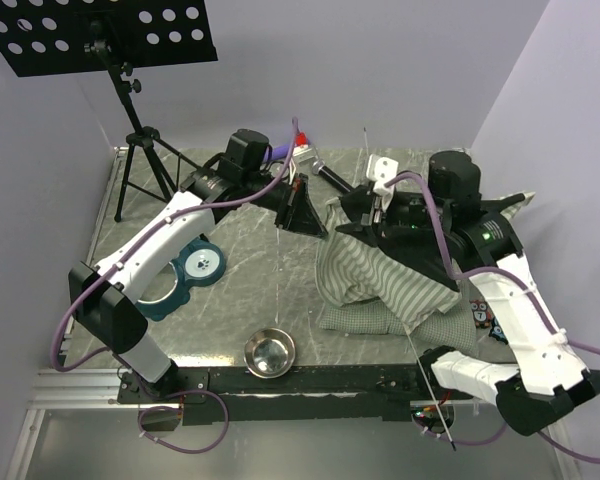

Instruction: Set up the pet tent

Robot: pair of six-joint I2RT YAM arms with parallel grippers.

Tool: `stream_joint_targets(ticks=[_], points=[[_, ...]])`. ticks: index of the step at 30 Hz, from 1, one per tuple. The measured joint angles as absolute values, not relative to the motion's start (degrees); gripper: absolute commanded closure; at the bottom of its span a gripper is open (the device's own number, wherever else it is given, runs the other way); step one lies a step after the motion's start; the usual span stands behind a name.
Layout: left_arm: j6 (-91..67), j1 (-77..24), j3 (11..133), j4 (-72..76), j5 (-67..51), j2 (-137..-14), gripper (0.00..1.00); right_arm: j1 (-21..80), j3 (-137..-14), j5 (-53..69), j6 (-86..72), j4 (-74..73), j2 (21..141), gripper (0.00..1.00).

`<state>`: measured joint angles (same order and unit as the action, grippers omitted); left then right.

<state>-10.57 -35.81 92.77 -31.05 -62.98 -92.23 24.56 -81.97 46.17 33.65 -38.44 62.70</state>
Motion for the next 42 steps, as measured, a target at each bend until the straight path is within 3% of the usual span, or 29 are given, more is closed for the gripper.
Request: stream_joint_targets(ticks=[3, 10, 19, 23, 29, 31, 32, 35, 38, 42], points=[[-10.07, -35.86, 92.77, -30.70, -62.19, -92.23, 0.99, 22.96, -81.97, 45.98, 29.30, -37.91, 61.52, 0.21], [-8.97, -36.38, 92.77, -30.17, -60.84, -92.09, 0.99, 14.26, -80.38, 49.63, 16.91, -36.64, 61.32, 0.26], [-4.89, -39.86, 90.76, -29.87, -59.48, -90.00, 0.99, 13.93, -77.58, 56.42, 10.85, -31.66, 64.16, 0.24], [-3.44, -39.88, 90.21, -29.76, -58.43, -89.45, 0.99, 13.93, -76.62, 59.96, 9.56, -29.21, 64.69, 0.34], [-1.41, -39.94, 88.73, -29.54, -57.19, -88.27, 0.99, 13.93, -76.34, 62.65, 7.40, -26.65, 65.19, 0.76], [-0.73, -39.94, 87.13, -29.28, -57.10, -87.18, 0.99, 13.91, -76.34, 62.63, 7.64, -26.65, 65.19, 0.82], [-0.54, -39.94, 86.19, -29.12, -57.08, -86.52, 0.99, 13.91, -76.34, 62.61, 8.12, -26.74, 65.23, 0.74], [-0.14, -39.79, 83.55, -27.53, -57.08, -84.95, 0.99, 13.89, -76.34, 62.48, 9.08, -27.05, 65.43, 0.39], [0.05, -39.40, 81.19, -25.82, -57.14, -83.74, 0.99, 13.89, -76.51, 62.89, 11.09, -27.94, 65.67, 0.28], [0.86, -38.94, 80.79, -24.88, -57.87, -83.50, 0.99, 13.93, -76.77, 64.64, 14.52, -29.89, 65.80, 0.27]])
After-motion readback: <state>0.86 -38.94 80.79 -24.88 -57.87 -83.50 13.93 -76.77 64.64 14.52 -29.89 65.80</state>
